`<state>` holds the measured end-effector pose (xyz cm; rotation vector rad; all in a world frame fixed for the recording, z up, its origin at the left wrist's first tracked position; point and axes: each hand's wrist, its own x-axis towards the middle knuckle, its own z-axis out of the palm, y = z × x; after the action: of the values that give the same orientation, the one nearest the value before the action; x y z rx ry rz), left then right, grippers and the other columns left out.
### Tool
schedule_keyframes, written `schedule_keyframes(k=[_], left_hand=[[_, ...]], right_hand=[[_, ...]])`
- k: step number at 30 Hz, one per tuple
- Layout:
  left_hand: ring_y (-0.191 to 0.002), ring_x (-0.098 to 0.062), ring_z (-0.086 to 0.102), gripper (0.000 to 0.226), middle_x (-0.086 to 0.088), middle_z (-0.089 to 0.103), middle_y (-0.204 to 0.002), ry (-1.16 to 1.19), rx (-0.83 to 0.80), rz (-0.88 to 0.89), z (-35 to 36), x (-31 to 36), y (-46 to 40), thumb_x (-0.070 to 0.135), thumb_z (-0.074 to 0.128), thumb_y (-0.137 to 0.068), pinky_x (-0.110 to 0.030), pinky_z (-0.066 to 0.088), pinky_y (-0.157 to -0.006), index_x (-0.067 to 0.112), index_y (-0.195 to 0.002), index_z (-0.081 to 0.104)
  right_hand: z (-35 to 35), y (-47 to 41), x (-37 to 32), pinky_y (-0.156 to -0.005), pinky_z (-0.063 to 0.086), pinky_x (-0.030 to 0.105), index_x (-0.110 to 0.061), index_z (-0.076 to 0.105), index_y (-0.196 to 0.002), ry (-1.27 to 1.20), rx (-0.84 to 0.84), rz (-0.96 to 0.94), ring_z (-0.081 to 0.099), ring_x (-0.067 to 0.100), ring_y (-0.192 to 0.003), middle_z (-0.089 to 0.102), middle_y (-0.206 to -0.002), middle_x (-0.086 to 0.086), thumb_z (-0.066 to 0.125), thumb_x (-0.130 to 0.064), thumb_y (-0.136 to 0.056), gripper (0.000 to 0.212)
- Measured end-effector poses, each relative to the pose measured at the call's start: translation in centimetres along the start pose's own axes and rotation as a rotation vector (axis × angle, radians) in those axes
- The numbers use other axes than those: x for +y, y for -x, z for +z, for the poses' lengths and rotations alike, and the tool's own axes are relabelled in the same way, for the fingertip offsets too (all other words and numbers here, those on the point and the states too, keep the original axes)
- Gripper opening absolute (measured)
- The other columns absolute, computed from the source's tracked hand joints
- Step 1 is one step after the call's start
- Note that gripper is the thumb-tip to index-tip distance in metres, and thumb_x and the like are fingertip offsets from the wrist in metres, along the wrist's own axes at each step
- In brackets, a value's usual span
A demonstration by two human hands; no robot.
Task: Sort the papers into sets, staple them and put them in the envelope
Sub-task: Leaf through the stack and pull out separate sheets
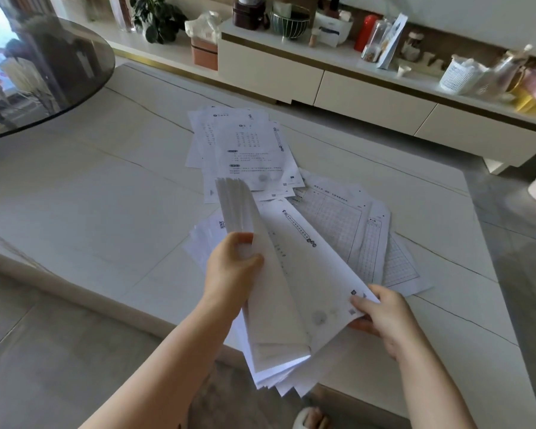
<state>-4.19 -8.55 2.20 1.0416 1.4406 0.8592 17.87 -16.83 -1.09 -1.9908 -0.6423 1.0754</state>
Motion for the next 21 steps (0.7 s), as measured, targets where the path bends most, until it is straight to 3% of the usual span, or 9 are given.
schedule_keyframes(k=[3,6,10,13,15,17,21], left_hand=[[-0.101,-0.016,0.061,0.072,0.006,0.057,-0.117,0.037,-0.026,0.031,-0.6,-0.2,-0.1,-0.004,0.059,-0.08,-0.037,0.054,-0.088,0.039,-0.136,0.043],[-0.109,-0.019,0.059,0.092,0.005,0.055,-0.128,0.106,-0.028,0.012,-0.9,-0.1,-0.3,-0.005,0.06,-0.078,-0.043,0.051,-0.094,0.041,-0.148,0.021],[-0.097,-0.02,0.063,0.097,0.004,0.058,-0.108,0.146,-0.005,-0.015,-0.9,0.4,-0.2,-0.005,0.06,-0.08,-0.04,0.054,-0.084,0.037,-0.151,0.009],[-0.089,-0.021,0.065,0.087,0.004,0.06,-0.097,0.18,0.005,-0.038,-1.0,0.7,-0.3,-0.006,0.061,-0.079,-0.039,0.056,-0.079,0.034,-0.147,0.025],[-0.082,-0.023,0.067,0.066,-0.002,0.064,-0.092,0.198,0.007,-0.033,-1.1,0.7,-0.3,-0.008,0.06,-0.078,-0.041,0.058,-0.075,0.036,-0.125,0.045],[-0.08,-0.025,0.068,0.055,-0.004,0.066,-0.092,0.203,0.006,-0.036,-1.1,0.7,-0.4,-0.007,0.061,-0.077,-0.04,0.058,-0.071,0.035,-0.11,0.051],[-0.082,-0.024,0.068,0.038,-0.004,0.068,-0.094,0.185,-0.004,-0.074,-0.8,0.3,-0.7,-0.005,0.063,-0.076,-0.039,0.058,-0.07,0.016,-0.108,0.058]], right_hand=[[-0.8,-0.6,0.0,-0.065,0.059,0.039,-0.008,0.065,-0.082,-0.065,0.088,-0.025,0.066,0.029,-0.07,0.068,-0.079,0.015,0.059,0.002,-0.09,0.014],[-1.9,-1.2,0.0,-0.075,0.056,0.046,-0.009,0.068,-0.081,-0.096,0.207,-0.073,0.064,0.032,-0.077,0.068,-0.077,0.013,0.062,-0.001,-0.087,0.011],[-3.0,-0.8,-0.2,-0.052,0.058,0.025,-0.008,0.065,-0.074,-0.244,0.307,-0.106,0.061,0.023,-0.064,0.064,-0.075,0.011,0.062,0.001,-0.087,0.015],[-3.8,-0.8,0.0,-0.049,0.055,0.021,-0.007,0.063,-0.073,-0.308,0.37,-0.125,0.061,0.017,-0.057,0.063,-0.076,0.011,0.063,0.0,-0.087,0.015],[-4.4,-0.7,0.2,-0.047,0.054,0.019,-0.006,0.062,-0.074,-0.354,0.405,-0.118,0.06,0.018,-0.058,0.061,-0.077,0.011,0.063,-0.001,-0.088,0.015],[-4.9,-0.5,0.3,-0.046,0.053,0.018,-0.006,0.062,-0.076,-0.413,0.419,-0.109,0.056,0.021,-0.062,0.058,-0.075,0.011,0.062,-0.003,-0.089,0.013],[-4.7,-0.6,0.4,-0.049,0.054,0.018,-0.006,0.064,-0.083,-0.461,0.425,-0.106,0.058,0.023,-0.068,0.061,-0.077,0.012,0.063,-0.007,-0.089,0.006]])
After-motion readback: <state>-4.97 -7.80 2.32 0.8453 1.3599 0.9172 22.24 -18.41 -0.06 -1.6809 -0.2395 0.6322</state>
